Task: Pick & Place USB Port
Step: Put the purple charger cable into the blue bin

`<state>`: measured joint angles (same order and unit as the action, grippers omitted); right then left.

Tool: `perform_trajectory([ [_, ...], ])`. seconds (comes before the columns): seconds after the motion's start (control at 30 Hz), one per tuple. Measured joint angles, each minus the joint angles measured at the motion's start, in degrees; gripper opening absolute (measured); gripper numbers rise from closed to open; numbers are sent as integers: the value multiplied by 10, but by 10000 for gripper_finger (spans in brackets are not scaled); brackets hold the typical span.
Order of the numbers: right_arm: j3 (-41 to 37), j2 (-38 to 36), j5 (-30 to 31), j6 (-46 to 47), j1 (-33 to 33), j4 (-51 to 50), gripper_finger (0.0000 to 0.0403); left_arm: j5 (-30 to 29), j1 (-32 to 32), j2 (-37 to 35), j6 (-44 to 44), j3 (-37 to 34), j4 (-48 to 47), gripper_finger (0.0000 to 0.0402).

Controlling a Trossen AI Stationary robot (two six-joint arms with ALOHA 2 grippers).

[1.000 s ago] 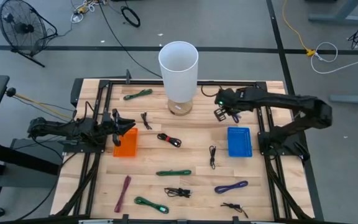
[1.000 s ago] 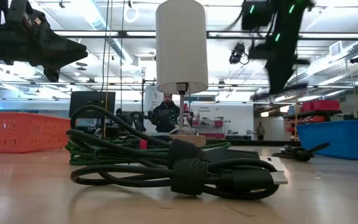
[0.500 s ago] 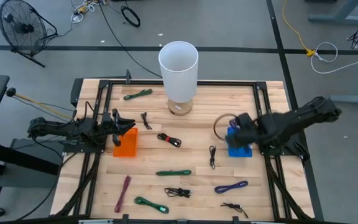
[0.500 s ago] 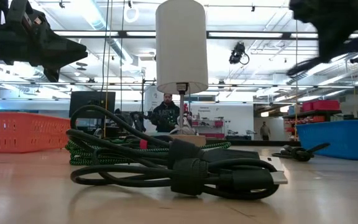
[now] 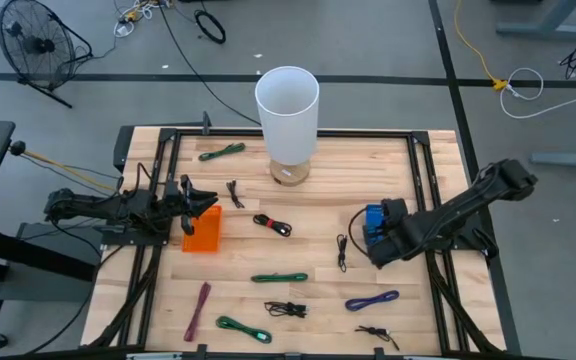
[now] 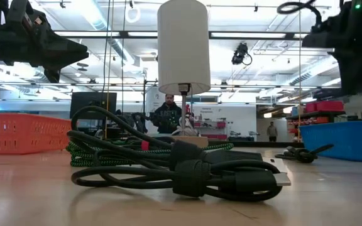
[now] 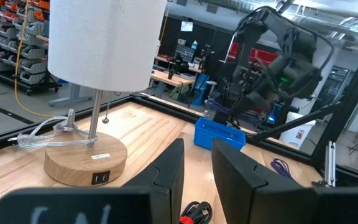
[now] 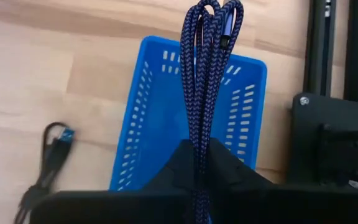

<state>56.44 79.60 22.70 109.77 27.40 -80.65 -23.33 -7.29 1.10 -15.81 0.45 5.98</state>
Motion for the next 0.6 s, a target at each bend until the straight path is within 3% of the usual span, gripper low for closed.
perform_trajectory([
  [0.4, -37, 0, 18, 34, 0, 5, 14, 0, 0, 0, 1, 0, 0, 85],
  [0.6, -72, 0, 13, 38, -2, 30, 74, 0, 0, 0, 1, 0, 0, 85],
])
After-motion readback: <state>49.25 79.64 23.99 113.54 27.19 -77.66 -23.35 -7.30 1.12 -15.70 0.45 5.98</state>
